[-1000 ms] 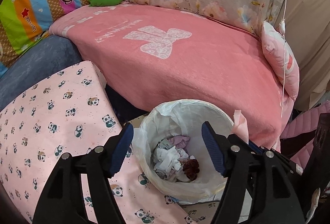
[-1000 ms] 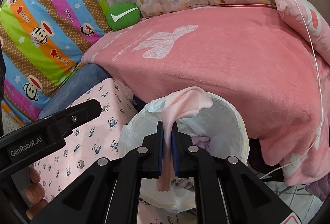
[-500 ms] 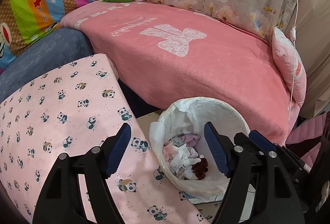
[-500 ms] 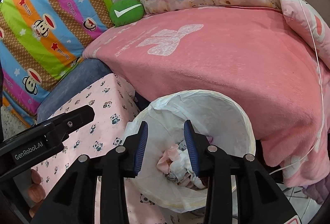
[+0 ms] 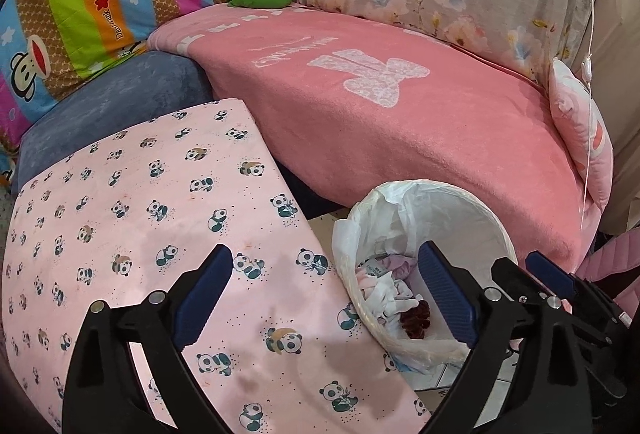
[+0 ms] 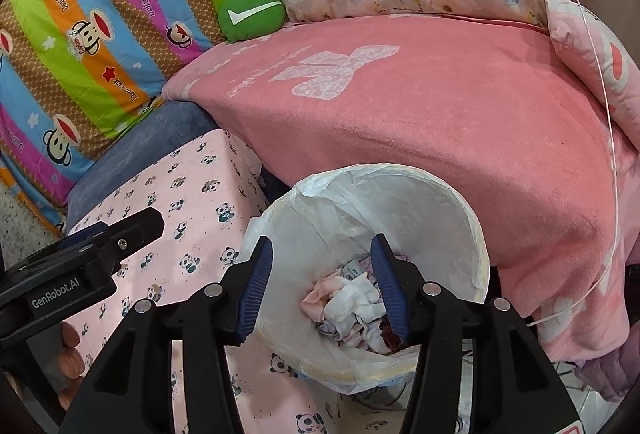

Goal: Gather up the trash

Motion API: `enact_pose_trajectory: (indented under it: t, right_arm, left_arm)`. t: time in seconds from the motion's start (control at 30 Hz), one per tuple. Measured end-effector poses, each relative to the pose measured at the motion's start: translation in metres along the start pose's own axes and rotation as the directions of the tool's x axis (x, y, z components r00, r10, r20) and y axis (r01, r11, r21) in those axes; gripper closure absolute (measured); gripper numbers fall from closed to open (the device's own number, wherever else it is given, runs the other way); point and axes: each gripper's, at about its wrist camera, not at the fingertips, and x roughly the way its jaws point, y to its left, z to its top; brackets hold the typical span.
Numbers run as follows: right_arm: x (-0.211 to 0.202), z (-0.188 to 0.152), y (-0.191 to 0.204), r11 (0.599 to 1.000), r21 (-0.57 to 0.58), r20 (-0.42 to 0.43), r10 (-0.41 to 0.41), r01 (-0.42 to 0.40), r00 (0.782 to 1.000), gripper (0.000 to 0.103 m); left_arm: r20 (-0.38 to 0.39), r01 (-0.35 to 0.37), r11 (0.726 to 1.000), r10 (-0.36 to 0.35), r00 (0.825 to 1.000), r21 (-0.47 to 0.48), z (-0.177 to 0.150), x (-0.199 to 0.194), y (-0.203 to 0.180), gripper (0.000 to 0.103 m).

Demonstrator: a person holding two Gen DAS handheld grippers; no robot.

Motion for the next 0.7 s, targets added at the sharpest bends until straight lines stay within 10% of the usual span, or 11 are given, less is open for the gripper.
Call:
enact_pose_trajectory:
  t: [0.7]
  right_arm:
    - [-0.017,-0.028,-0.008,0.995,-0.046,-0.009,-0.083,0.083,0.996,0.017]
  left_arm:
    - [0.004,-0.082,0.996,0.082,0.997,0.045,-0.042,-0.009,-0.001,0.011]
